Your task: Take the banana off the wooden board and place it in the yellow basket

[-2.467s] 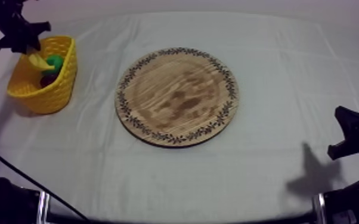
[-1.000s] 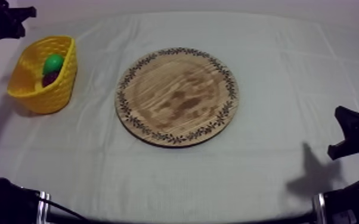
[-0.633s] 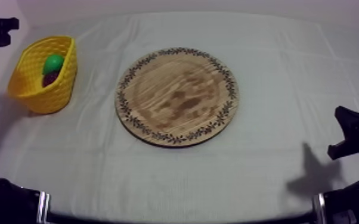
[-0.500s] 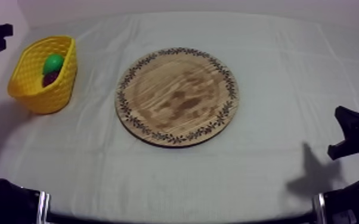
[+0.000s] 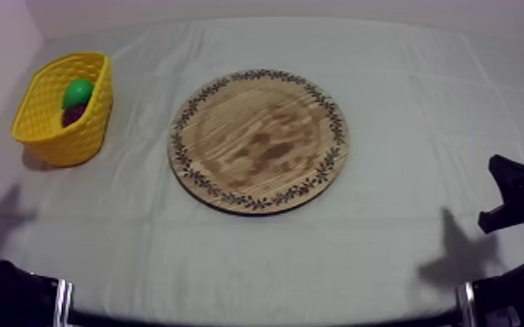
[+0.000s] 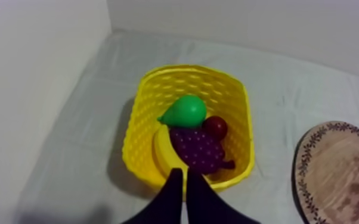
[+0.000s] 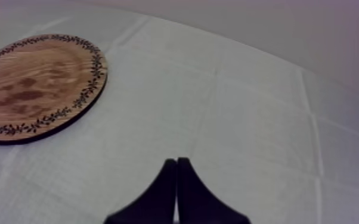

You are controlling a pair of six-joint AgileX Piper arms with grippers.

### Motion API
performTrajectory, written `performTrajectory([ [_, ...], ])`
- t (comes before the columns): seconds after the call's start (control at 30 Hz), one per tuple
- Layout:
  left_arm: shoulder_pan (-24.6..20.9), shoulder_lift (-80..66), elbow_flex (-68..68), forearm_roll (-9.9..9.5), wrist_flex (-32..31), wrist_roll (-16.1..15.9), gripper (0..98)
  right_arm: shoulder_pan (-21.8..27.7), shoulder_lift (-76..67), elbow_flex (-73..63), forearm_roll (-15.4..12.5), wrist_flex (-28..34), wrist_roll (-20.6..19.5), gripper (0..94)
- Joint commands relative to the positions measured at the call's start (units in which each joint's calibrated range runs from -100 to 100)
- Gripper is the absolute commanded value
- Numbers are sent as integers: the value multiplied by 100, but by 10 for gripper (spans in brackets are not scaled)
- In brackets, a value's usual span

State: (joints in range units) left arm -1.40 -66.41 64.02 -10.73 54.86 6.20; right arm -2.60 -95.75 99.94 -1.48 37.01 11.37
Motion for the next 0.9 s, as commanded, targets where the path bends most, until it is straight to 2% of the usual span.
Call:
performTrajectory([
  [0.0,-30,-654,552,8,-122,-25,0,0,0,-5,-1,0,1,3],
  [0.67,-134,-2588,2904,61,-989,-184,0,0,0,-5,-1,0,-1,3],
  [0.87,-206,-2947,3187,400,-1153,-404,0,0,0,-5,-1,0,2,3],
])
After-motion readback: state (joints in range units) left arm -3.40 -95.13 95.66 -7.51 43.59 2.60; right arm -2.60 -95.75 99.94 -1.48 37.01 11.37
